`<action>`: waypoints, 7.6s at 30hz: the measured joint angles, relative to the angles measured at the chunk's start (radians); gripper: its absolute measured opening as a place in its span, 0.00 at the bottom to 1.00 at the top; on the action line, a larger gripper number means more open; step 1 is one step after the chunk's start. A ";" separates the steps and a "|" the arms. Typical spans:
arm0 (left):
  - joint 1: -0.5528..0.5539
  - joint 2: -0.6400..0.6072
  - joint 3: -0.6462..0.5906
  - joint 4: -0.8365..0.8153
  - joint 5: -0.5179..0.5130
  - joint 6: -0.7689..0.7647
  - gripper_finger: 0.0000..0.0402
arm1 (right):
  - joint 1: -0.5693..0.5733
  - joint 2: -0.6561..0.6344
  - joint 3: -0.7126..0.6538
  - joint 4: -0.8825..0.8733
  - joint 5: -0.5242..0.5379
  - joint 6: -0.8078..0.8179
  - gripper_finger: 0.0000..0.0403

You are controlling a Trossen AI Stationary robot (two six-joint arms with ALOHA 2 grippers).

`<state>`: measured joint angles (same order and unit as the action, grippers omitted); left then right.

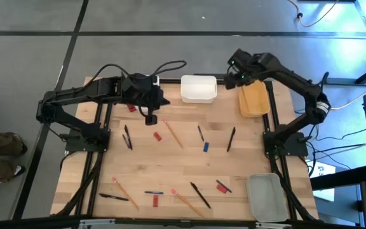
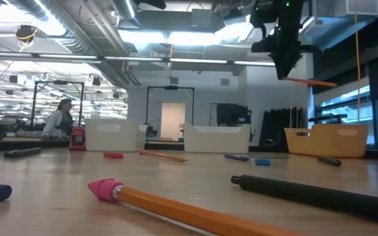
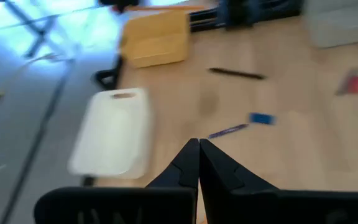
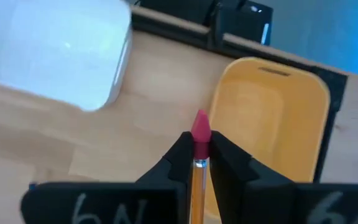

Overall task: Sort crayons/erasers/pens/pencils in bins
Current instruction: Put the yellow pencil into the yellow bin, then put the top red eraser into the left white bin

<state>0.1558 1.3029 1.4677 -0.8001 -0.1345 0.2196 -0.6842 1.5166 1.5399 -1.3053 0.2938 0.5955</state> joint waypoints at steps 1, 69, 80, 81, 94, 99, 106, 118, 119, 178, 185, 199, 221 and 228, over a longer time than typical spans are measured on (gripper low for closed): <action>0.000 0.000 0.000 0.000 -0.040 0.001 0.00 | -0.020 0.000 0.001 0.000 0.000 -0.002 0.11; 0.001 0.000 0.000 0.185 -0.115 0.080 0.00 | -0.321 -0.024 -0.387 0.450 -0.025 -0.122 0.37; 0.001 0.000 0.000 0.184 -0.109 0.076 0.00 | -0.141 -0.276 -0.233 0.396 -0.044 -0.277 0.37; 0.001 0.000 0.000 0.184 -0.108 0.073 0.00 | -0.113 -0.298 -0.229 0.396 -0.078 -0.295 0.37; -0.016 0.000 0.000 0.223 -0.107 0.076 0.00 | 0.294 -0.396 -0.221 0.383 -0.344 -0.481 0.37; -0.015 -0.001 0.000 0.221 -0.111 0.045 0.00 | 0.400 -0.388 -0.221 0.384 -0.348 -0.521 0.37; -0.024 -0.008 0.000 0.150 -0.111 -0.079 0.00 | 0.509 -0.386 -0.221 0.385 -0.348 -0.452 0.37; -0.103 -0.088 0.000 -0.143 -0.111 -0.230 0.00 | 0.719 -0.292 -0.221 0.355 -0.314 0.153 0.37; -0.106 -0.089 0.000 -0.157 -0.111 -0.251 0.00 | 0.732 -0.279 -0.221 0.356 -0.322 0.205 0.37; -0.133 -0.033 0.000 -0.280 0.074 -0.418 0.27 | 0.793 -0.195 -0.222 0.542 -0.233 -0.340 0.37; -0.133 -0.033 0.000 -0.280 0.073 -0.423 0.27 | 0.793 -0.195 -0.222 0.542 -0.234 -0.340 0.37; -0.133 -0.033 -0.071 -0.223 0.077 -0.475 0.49 | 0.793 -0.195 -0.222 0.543 -0.234 -0.338 0.37; -0.131 -0.030 -0.540 0.129 0.120 -0.182 0.60 | 0.793 -0.195 -0.222 0.546 -0.234 -0.339 0.37; -0.133 0.095 -0.594 0.206 0.121 -0.109 0.58 | 0.793 -0.195 -0.222 0.547 -0.234 -0.339 0.37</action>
<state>0.0231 1.3984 0.8739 -0.5939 -0.0132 0.1111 0.1089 1.3212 1.3180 -0.7586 0.0597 0.2560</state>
